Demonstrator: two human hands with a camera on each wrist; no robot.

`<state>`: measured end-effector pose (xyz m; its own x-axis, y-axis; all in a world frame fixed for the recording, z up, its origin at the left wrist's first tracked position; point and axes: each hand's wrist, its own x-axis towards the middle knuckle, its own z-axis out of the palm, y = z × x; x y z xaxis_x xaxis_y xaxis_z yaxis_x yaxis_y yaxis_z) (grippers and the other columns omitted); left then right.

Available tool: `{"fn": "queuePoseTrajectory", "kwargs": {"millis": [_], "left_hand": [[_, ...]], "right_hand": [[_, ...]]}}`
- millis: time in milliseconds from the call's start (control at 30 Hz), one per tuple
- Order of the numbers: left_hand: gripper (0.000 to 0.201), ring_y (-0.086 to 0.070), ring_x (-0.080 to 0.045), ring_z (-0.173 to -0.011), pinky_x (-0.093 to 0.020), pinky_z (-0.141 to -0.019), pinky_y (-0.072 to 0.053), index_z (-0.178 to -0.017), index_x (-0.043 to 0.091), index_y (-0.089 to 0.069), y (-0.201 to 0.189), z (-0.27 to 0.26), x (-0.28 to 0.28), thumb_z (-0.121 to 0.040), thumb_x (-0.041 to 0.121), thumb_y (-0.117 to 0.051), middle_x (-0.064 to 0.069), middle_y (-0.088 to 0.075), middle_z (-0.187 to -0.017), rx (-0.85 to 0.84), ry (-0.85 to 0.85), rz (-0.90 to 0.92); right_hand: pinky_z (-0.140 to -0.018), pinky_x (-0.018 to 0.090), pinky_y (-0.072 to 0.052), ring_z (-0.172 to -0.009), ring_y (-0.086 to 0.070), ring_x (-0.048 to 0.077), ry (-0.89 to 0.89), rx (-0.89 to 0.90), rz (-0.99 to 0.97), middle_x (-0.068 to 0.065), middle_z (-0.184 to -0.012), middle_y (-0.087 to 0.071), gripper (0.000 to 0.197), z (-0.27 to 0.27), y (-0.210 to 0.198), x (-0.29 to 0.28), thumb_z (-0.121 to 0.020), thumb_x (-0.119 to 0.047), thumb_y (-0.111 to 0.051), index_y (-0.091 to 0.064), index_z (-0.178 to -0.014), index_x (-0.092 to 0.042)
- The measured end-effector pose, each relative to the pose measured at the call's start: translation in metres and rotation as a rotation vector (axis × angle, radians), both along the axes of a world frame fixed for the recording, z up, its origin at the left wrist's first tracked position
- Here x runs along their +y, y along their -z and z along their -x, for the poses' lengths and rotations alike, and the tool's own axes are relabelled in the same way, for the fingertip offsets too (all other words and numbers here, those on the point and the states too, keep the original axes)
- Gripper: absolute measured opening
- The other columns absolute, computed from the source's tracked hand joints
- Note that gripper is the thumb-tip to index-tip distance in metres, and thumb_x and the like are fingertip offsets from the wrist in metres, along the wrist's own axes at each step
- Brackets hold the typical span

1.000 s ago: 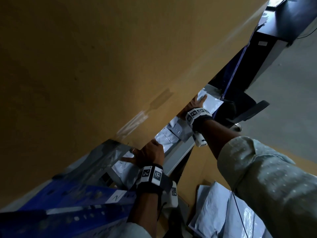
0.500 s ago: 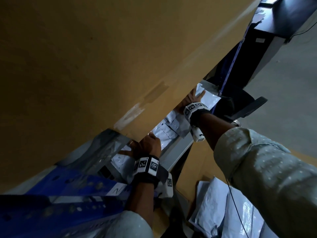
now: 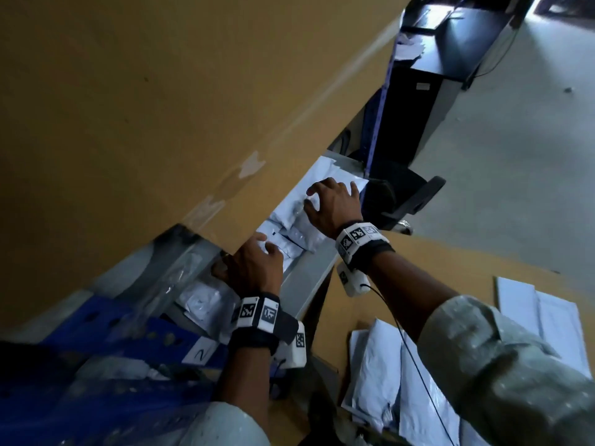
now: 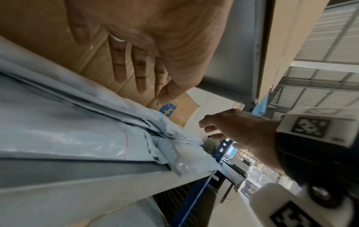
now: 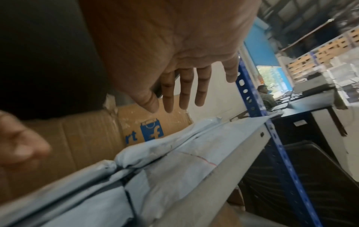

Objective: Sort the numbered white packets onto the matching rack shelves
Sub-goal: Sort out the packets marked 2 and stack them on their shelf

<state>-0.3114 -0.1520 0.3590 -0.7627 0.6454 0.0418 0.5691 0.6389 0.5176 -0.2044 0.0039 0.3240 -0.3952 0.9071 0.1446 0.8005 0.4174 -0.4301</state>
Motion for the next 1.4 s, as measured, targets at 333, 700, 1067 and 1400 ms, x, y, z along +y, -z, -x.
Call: {"fn": "queuePoseTrajectory", "kwargs": {"millis": [333, 700, 1067, 1400], "left_hand": [[0.017, -0.065, -0.029, -0.094, -0.038, -0.081, -0.044, -0.092, 0.027, -0.069, 0.013, -0.042, 0.001, -0.080, 0.025, -0.058, 0.003, -0.072, -0.095, 0.004, 0.275, -0.147], [0.009, -0.066, -0.022, -0.086, -0.038, -0.075, -0.054, -0.089, 0.029, -0.066, 0.029, -0.163, -0.048, -0.084, 0.031, -0.059, 0.009, -0.071, -0.092, -0.116, 0.567, -0.152], [0.011, -0.061, -0.003, -0.073, -0.030, -0.068, -0.053, -0.099, 0.034, -0.067, 0.028, -0.310, -0.135, -0.091, 0.028, -0.061, 0.016, -0.067, -0.094, -0.012, 1.267, -0.126], [0.010, -0.061, -0.004, -0.076, -0.031, -0.072, -0.050, -0.100, 0.037, -0.065, 0.036, -0.417, -0.206, -0.093, 0.033, -0.058, 0.018, -0.065, -0.091, 0.091, 1.331, 0.001]], "right_hand": [[-0.069, 0.028, -0.049, -0.084, -0.067, 0.012, 0.223, 0.273, 0.102, -0.009, -0.097, -0.070, 0.022, -0.107, 0.006, -0.098, -0.093, -0.044, -0.056, -0.070, -0.100, -0.028], [-0.068, 0.027, -0.055, -0.076, -0.068, 0.003, 0.677, 0.467, 0.168, -0.009, -0.088, -0.073, 0.006, -0.275, 0.030, -0.252, -0.096, -0.028, -0.067, -0.072, -0.093, -0.026], [-0.073, 0.030, -0.055, -0.081, -0.068, 0.001, 0.799, 0.478, 0.187, -0.017, -0.094, -0.073, 0.013, -0.430, 0.036, -0.359, -0.095, -0.039, -0.065, -0.070, -0.104, -0.031], [-0.070, 0.029, -0.052, -0.081, -0.067, 0.000, 0.830, 0.488, 0.238, -0.020, -0.091, -0.071, 0.008, -0.531, 0.040, -0.411, -0.095, -0.042, -0.063, -0.067, -0.098, -0.036]]}}
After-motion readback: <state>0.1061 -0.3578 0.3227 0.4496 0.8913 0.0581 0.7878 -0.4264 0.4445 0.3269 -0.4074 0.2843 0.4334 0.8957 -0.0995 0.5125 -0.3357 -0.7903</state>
